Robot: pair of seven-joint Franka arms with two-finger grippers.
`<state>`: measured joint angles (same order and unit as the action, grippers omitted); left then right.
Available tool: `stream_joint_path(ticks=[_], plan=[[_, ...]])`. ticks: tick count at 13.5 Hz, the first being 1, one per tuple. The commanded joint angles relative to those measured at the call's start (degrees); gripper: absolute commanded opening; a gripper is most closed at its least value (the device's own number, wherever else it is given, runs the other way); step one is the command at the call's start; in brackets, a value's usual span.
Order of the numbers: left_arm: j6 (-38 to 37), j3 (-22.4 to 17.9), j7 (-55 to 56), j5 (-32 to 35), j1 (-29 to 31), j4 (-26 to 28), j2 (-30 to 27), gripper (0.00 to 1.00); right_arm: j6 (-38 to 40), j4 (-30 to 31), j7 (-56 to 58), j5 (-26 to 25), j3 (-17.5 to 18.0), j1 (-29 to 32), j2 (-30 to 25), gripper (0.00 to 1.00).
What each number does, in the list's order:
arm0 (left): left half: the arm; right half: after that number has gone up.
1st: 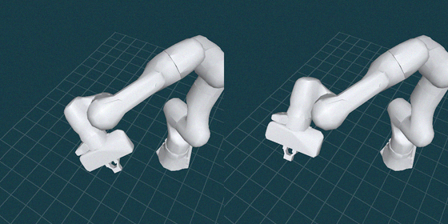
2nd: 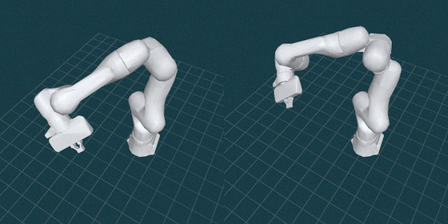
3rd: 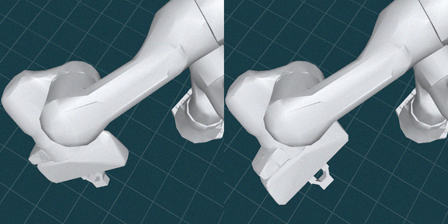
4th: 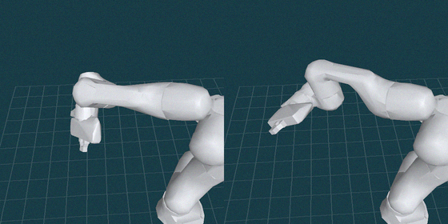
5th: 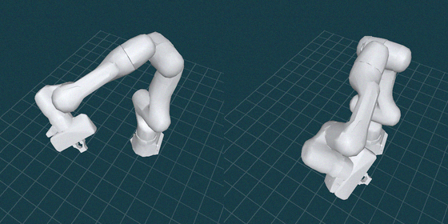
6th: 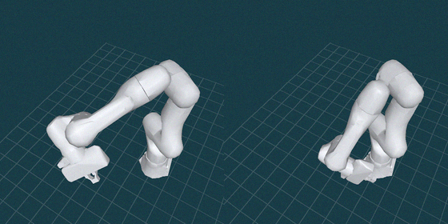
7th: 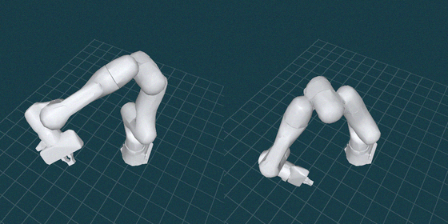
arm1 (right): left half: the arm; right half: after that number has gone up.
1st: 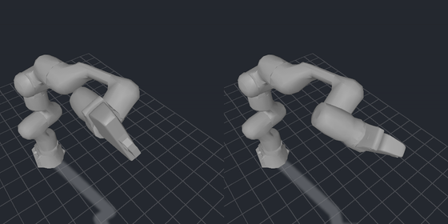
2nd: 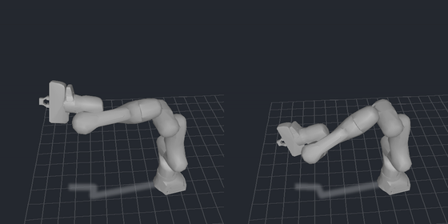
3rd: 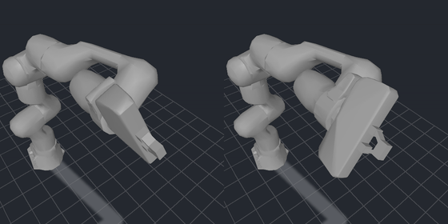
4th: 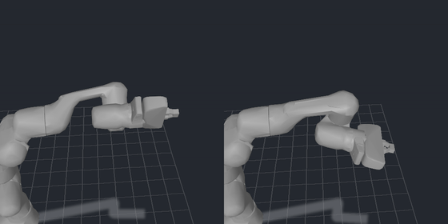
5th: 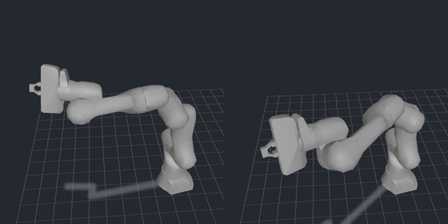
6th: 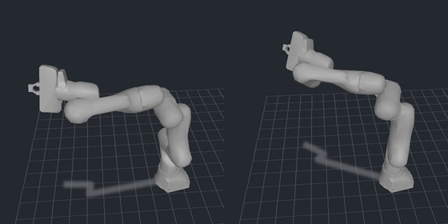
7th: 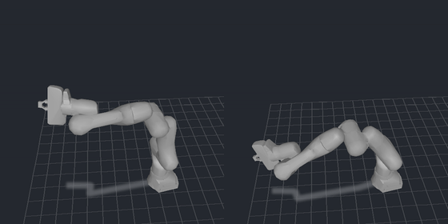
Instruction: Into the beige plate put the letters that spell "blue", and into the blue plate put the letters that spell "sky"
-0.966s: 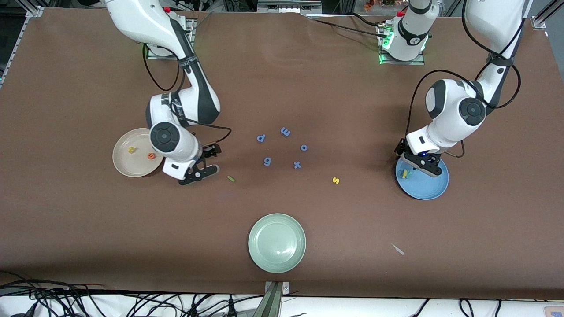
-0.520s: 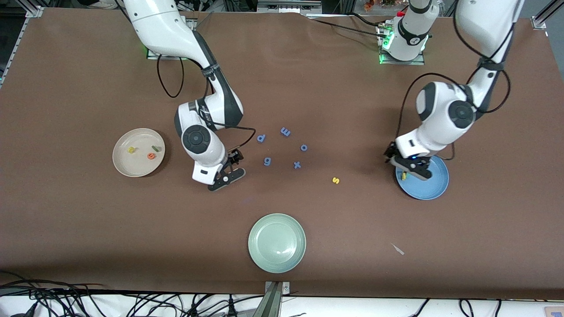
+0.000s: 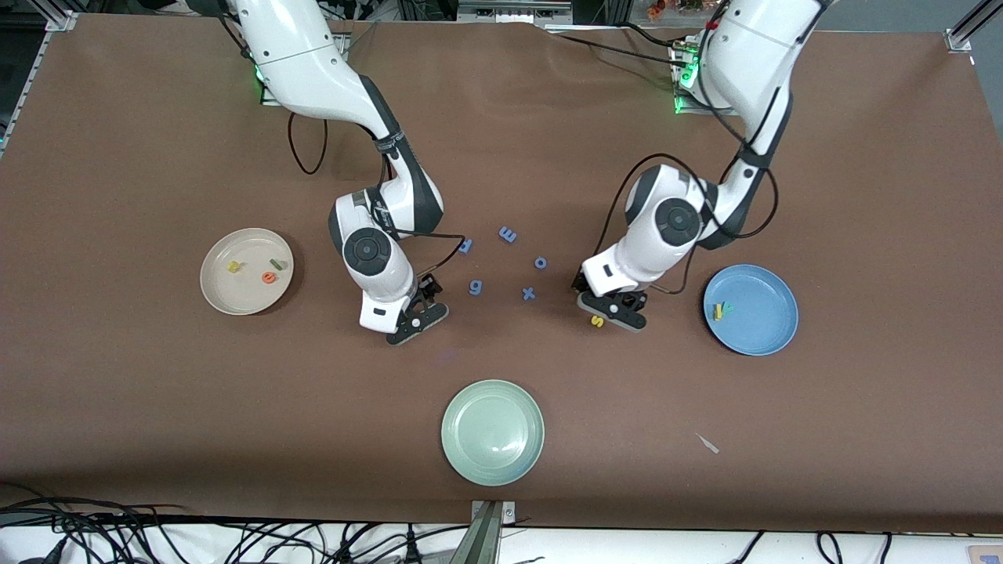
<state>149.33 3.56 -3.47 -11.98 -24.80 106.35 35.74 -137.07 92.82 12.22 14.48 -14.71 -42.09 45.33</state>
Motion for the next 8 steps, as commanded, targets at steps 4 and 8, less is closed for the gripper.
stream_joint_path(ticks=[4, 8], plan=[[-0.6, -2.3, -0.7, -0.7, -0.2, -4.0, 3.0, 0.67, -0.4, -4.1, 1.0, -0.4, 0.8, 0.8, 2.3, 0.97], [0.3, -3.0, -0.6, -0.7, -1.3, -4.7, 4.2, 0.66, 0.3, -3.5, 3.4, 0.0, 0.9, 1.0, 2.0, 0.84]])
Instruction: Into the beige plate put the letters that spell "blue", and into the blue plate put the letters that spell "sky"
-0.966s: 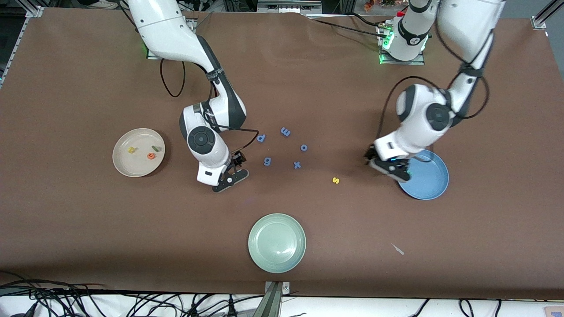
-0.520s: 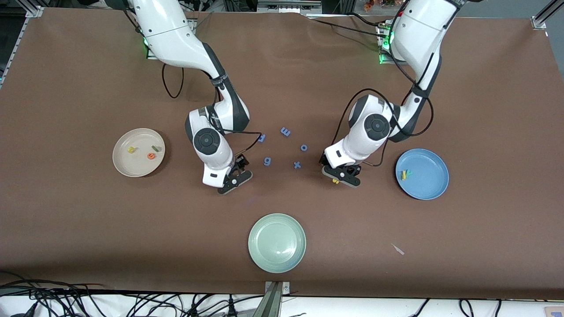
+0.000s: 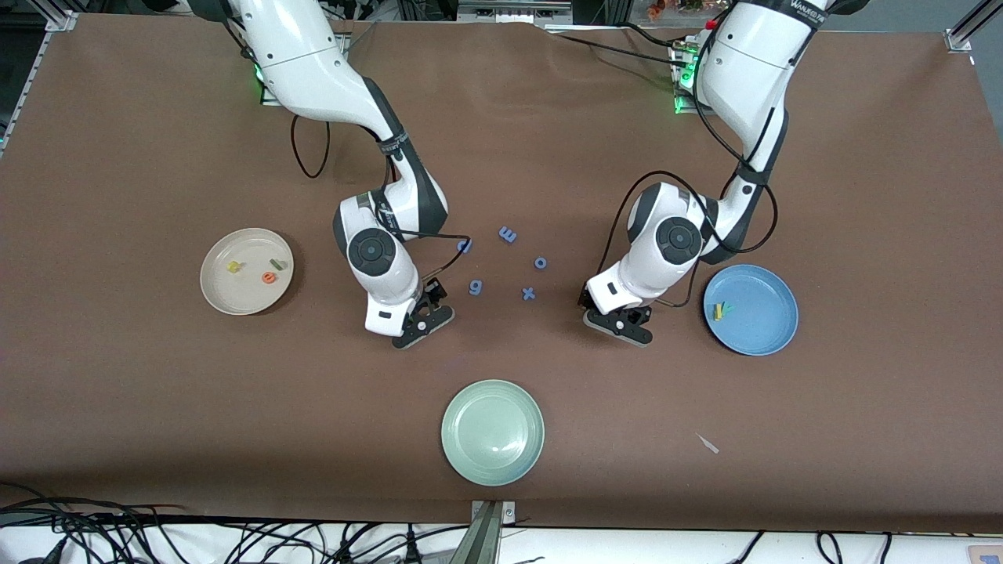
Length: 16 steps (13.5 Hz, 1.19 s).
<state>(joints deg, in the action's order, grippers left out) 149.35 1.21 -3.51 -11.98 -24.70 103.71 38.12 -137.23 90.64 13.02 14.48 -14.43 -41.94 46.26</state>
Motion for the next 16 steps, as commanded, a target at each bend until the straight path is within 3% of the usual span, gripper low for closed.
stream_joint_path(ticks=[1, 4, 9, 10, 13, 16], plan=[[0.8, -0.8, -0.4, -0.7, -1.7, -2.1, 2.3, 0.65, 1.3, -1.3, 3.1, 0.2, 0.6, 1.1, 0.9, 0.79], [1.6, -1.4, -0.5, -0.7, -2.3, -2.2, 3.3, 0.62, 5.0, -1.4, 3.4, 0.1, 0.5, 1.1, 0.3, 0.56], [1.6, -1.5, -0.7, -0.6, -2.3, -2.1, 3.4, 0.24, 5.0, -1.3, 4.3, 0.2, 0.5, 1.1, 0.4, 0.04], [1.6, -1.4, -0.7, -0.6, -2.3, -2.1, 3.4, 0.22, 5.0, -1.3, 4.3, 0.1, 0.5, 1.1, 0.4, 0.0], [1.3, -1.4, -0.7, -0.5, -1.8, -1.9, 1.8, 0.19, 9.2, -1.8, 6.1, 0.0, -0.9, 1.8, -2.1, 0.0], [-6.1, -0.9, -1.0, -0.2, 3.4, 3.2, -7.5, 0.19, 20.8, -1.0, 12.9, 0.1, -4.5, 5.2, -7.8, 0.0]])
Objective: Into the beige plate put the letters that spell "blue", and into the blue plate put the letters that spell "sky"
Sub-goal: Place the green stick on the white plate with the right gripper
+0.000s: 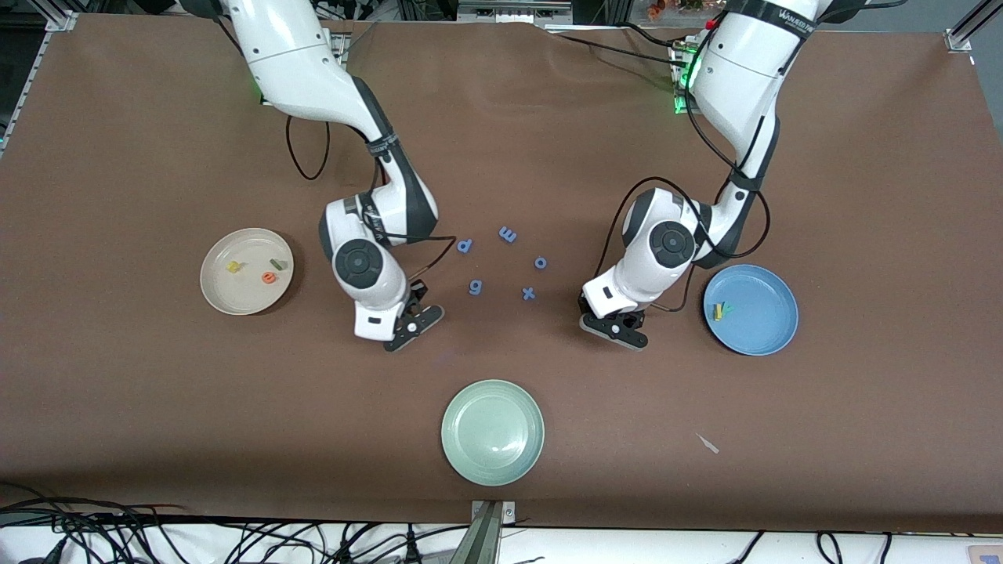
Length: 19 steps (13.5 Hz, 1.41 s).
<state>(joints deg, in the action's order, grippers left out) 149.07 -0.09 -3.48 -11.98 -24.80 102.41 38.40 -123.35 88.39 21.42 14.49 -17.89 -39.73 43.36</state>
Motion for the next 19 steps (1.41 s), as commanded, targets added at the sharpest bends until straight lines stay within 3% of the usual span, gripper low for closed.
stream_joint_path(ticks=[1, 3, 5, 8, 9, 10, 11, 12, 15, 19], plan=[[-8.6, 1.0, -2.4, -0.3, 5.4, 7.7, -11.4, 0.19, 9.0, 2.7, 5.2, 0.0, -3.6, 2.9, -6.3, 0.0], [-9.4, 3.9, -9.6, -0.3, 11.7, 15.2, -17.8, 0.2, 10.7, 7.2, 6.4, -0.6, -8.4, 2.9, -8.8, 0.0], [-9.3, 4.0, -16.1, -0.2, 16.9, 21.9, -22.2, 0.22, 13.6, 9.7, 6.4, -0.6, -13.2, 3.1, -8.8, 0.0], [-9.3, 4.0, -23.6, 5.6, 24.4, 25.4, -23.0, 0.24, 15.7, 10.0, 5.7, -0.4, -17.0, 3.9, -6.7, 0.0], [-9.3, 4.0, -23.7, 7.1, 26.0, 25.5, -22.5, 0.3, 15.9, 10.1, 5.7, -0.5, -17.3, 4.7, -6.2, 0.0], [-9.1, 4.0, -23.7, 7.9, 26.8, 25.4, -22.0, 0.45, 16.0, 10.2, 5.6, -0.5, -17.3, 6.1, -5.6, 0.0], [-8.9, 4.0, -23.5, 7.8, 27.2, 25.4, -21.7, 0.83, 16.1, 10.1, 5.4, -0.5, -17.2, 7.5, -4.9, 0.3], [-8.9, 4.0, -22.8, 7.8, 27.2, 25.4, -21.7, 1.0, 16.2, 10.1, 5.1, -0.2, -17.2, 7.7, -4.9, 0.99], [-10.0, 4.0, -23.8, 7.9, 29.0, 26.3, -24.6, 1.0, 20.2, 7.1, 4.9, 0.1, -17.1, 6.7, -5.4, 1.0], [-16.6, 4.1, -22.8, 7.8, 29.6, 27.3, -36.3, 1.0, 27.8, 0.9, -0.2, 2.9, -17.1, 6.6, -5.5, 1.0]])
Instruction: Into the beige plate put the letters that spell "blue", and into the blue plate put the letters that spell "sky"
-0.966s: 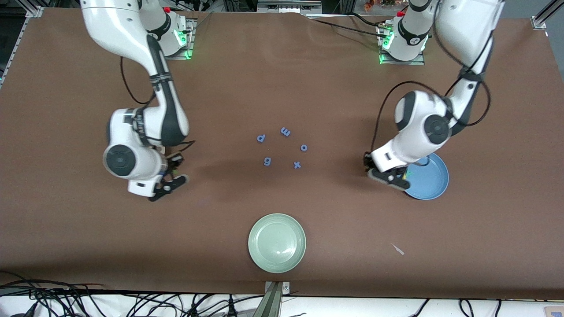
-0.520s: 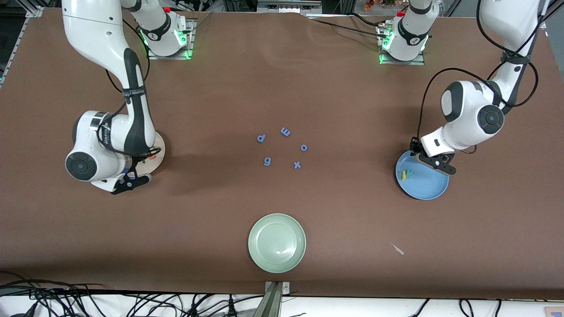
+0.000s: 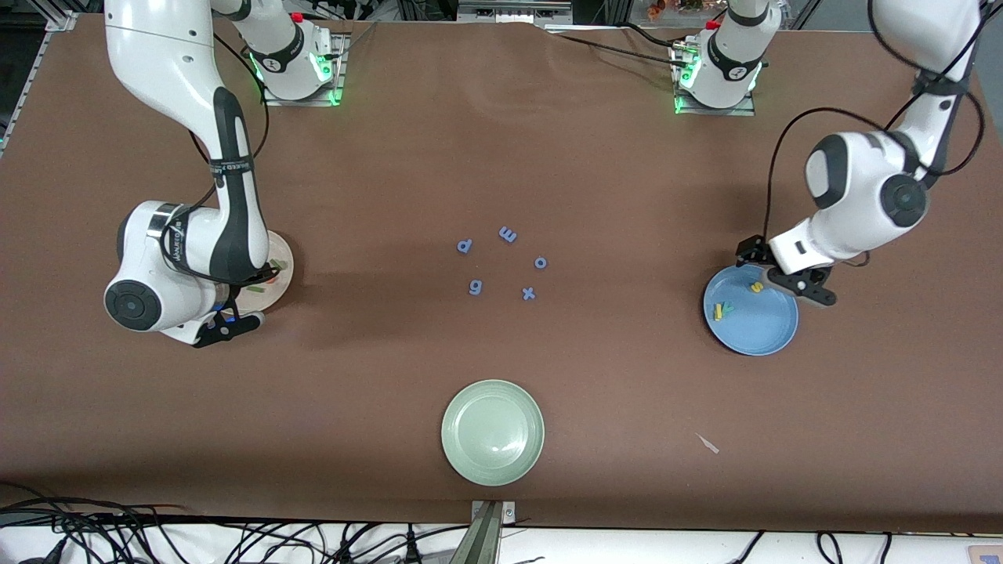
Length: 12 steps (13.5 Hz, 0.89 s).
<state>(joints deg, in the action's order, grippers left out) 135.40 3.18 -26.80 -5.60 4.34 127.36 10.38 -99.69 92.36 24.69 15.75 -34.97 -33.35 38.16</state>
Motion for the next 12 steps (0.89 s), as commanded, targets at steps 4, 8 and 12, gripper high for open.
stream_joint_path(ticks=[4, 8, 12], plan=[[-15.1, 0.9, 2.7, 1.6, -1.9, -0.9, -18.5, 1.0, 12.1, -8.9, -9.4, 1.9, 0.1, -0.1, -2.4, 1.0], [-37.0, 0.6, 4.4, 4.4, -2.4, -18.9, -18.8, 1.0, 11.4, -6.0, -19.2, -2.9, 5.8, 0.3, -11.3, 1.0], [-52.1, 0.7, 13.6, 6.7, -4.2, -31.8, -18.7, 1.0, 7.5, 3.9, -26.3, -14.0, 20.9, 10.6, -25.4, 1.0]])
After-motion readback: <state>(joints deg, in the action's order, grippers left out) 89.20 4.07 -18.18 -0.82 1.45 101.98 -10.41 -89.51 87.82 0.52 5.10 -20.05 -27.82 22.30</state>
